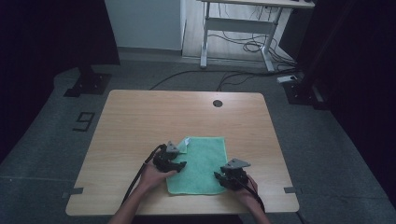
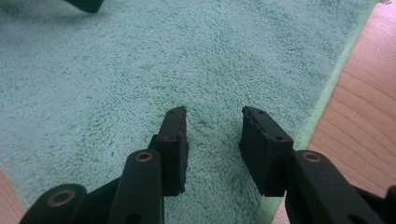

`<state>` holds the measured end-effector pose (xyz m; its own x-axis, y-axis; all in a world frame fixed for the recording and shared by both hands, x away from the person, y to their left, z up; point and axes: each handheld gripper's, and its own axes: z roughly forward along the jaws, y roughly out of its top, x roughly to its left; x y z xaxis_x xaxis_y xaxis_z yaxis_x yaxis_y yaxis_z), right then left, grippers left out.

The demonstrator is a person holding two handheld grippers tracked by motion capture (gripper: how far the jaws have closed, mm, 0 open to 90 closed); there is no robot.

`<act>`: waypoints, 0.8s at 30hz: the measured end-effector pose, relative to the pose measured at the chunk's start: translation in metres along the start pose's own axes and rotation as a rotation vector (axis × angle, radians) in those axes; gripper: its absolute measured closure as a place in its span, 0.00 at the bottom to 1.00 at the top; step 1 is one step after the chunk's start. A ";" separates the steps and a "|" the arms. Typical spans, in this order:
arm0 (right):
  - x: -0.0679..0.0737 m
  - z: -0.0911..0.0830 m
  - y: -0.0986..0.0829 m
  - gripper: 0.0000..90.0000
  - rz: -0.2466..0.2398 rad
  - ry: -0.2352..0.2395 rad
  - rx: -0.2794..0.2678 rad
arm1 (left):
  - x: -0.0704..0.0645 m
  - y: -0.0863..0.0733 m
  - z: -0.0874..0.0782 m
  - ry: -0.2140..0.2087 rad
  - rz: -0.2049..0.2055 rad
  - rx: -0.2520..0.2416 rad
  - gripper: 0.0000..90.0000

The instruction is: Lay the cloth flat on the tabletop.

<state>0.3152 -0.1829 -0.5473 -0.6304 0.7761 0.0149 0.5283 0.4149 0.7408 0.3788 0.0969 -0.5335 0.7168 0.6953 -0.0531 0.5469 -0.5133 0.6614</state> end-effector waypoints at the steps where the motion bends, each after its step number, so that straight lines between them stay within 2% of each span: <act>1: 0.000 0.000 0.000 0.68 -0.001 0.000 0.000 | 0.002 0.002 0.002 0.002 -0.001 -0.001 0.47; 6: 0.000 0.000 -0.001 0.68 0.002 -0.001 -0.008 | 0.023 0.011 0.010 0.037 -0.040 -0.008 0.46; 9: 0.000 0.000 -0.001 0.68 0.001 0.001 -0.010 | 0.037 0.012 0.011 0.038 -0.084 -0.021 0.46; 13: 0.000 0.000 -0.002 0.68 0.001 0.000 -0.013 | 0.045 0.010 0.007 0.049 -0.113 -0.027 0.46; 17: 0.000 0.000 -0.002 0.66 0.005 -0.006 -0.017 | 0.039 0.008 -0.003 0.051 -0.094 -0.042 0.46; 20: 0.001 -0.001 -0.001 0.63 -0.003 -0.011 -0.028 | 0.031 0.008 -0.008 0.053 -0.050 -0.040 0.46; 22: 0.001 -0.004 0.002 0.62 0.001 -0.012 -0.064 | 0.029 0.009 -0.007 0.050 -0.030 -0.038 0.45; 24: 0.001 -0.006 0.009 0.60 -0.008 -0.006 -0.077 | 0.030 0.012 -0.003 0.060 -0.023 -0.031 0.45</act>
<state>0.3160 -0.1814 -0.5367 -0.6306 0.7761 0.0051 0.4782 0.3834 0.7901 0.4057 0.1127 -0.5249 0.6762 0.7363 -0.0244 0.5488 -0.4813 0.6835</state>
